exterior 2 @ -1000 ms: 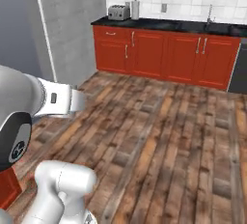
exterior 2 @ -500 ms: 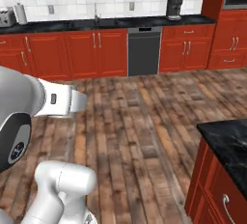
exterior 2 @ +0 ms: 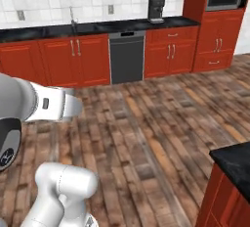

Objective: There is a tray on the dining counter. Grab the cup, mug, and pitcher and place them on the tray. The pitcher may be placed next to the tray if it cannot fit the tray.

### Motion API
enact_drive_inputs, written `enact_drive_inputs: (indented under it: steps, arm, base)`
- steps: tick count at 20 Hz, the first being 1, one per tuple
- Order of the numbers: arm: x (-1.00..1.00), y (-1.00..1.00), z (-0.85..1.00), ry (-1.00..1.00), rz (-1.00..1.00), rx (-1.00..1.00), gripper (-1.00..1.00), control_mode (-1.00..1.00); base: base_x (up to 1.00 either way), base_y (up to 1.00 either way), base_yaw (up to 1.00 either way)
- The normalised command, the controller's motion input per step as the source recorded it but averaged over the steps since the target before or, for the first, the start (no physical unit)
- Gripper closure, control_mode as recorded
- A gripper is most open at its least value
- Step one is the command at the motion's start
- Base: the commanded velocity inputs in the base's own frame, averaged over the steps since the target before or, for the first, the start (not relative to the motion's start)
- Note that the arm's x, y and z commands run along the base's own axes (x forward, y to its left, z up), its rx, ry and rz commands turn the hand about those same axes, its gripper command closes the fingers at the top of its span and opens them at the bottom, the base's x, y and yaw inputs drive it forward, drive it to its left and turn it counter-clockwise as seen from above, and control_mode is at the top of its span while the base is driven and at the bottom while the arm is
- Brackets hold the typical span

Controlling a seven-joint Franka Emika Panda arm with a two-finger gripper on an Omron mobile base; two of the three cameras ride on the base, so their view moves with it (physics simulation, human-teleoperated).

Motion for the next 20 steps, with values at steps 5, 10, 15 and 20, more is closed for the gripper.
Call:
enact_drive_inputs:
  steps: [5,10,15,20]
  arm:
    - [0.00,0.00,0.00,0.00,0.00,0.00,1.00,1.00]
    - [0.00,0.00,0.00,0.00,0.00,0.00,1.00,1.00]
    - [0.00,0.00,0.00,0.00,0.00,0.00,1.00,1.00]
    - [0.00,0.00,0.00,0.00,0.00,0.00,1.00,1.00]
  base:
    - [1.00,0.78,-0.19]
    - [1.00,0.73,-0.42]
    - [0.85,0.46,-0.70]
    - [0.74,0.51,-0.80]
